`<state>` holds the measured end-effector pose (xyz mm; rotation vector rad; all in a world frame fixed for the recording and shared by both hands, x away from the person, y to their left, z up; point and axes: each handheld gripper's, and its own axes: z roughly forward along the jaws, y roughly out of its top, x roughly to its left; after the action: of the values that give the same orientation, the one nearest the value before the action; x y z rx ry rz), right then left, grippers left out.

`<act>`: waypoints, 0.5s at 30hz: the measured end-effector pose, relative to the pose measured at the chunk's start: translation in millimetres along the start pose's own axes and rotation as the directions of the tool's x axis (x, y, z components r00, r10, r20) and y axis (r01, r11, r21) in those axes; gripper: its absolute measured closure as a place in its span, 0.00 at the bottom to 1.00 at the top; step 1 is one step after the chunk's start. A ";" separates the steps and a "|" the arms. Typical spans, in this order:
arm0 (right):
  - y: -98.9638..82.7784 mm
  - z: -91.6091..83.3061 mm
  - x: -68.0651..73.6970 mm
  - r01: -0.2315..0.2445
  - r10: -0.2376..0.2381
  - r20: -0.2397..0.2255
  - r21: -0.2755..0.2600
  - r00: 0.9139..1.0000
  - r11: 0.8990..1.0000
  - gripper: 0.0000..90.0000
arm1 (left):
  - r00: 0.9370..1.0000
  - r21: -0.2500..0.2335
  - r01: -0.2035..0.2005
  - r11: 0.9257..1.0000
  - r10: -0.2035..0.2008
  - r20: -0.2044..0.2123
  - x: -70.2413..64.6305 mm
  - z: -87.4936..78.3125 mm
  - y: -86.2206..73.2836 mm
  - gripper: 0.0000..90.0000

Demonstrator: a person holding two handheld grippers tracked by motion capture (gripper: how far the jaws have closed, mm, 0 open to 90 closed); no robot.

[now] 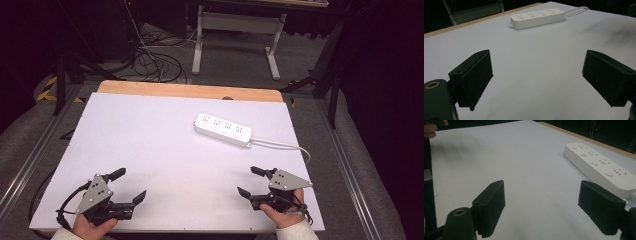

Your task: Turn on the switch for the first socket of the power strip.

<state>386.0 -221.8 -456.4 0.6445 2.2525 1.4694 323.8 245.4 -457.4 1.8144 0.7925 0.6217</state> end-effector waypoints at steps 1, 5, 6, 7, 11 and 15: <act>0.1 0.1 -0.1 0.004 -0.004 0.001 0.002 1.000 1.000 0.25 | 1.000 -0.002 0.001 1.000 -0.001 0.001 -0.2 0.0 0.1 0.11; 0.4 0.3 0.6 0.008 -0.008 0.002 0.010 1.000 1.000 0.25 | 1.000 0.000 -0.001 1.000 0.001 -0.001 0.1 0.0 0.3 0.11; 0.5 0.3 0.6 0.009 -0.009 0.002 0.011 1.000 1.000 0.25 | 1.000 0.002 0.000 1.000 0.000 -0.003 -0.3 0.3 0.2 0.11; 0.7 -0.1 0.6 0.011 -0.011 0.003 0.012 1.000 1.000 0.25 | 1.000 0.007 -0.008 1.000 0.009 -0.009 -0.4 0.3 0.3 0.11; 1.6 -0.8 0.9 0.014 -0.014 0.002 0.006 1.000 1.000 0.25 | 1.000 0.007 -0.012 1.000 0.012 -0.014 -1.9 0.3 0.4 0.11; 2.0 -0.7 1.5 0.018 -0.018 0.001 0.013 1.000 1.000 0.25 | 1.000 0.002 -0.010 1.000 0.010 -0.006 -0.6 -0.6 0.6 0.11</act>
<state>384.7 -220.8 -454.3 0.6273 2.2631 1.4474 323.2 245.1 -456.6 1.8204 0.7891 0.6330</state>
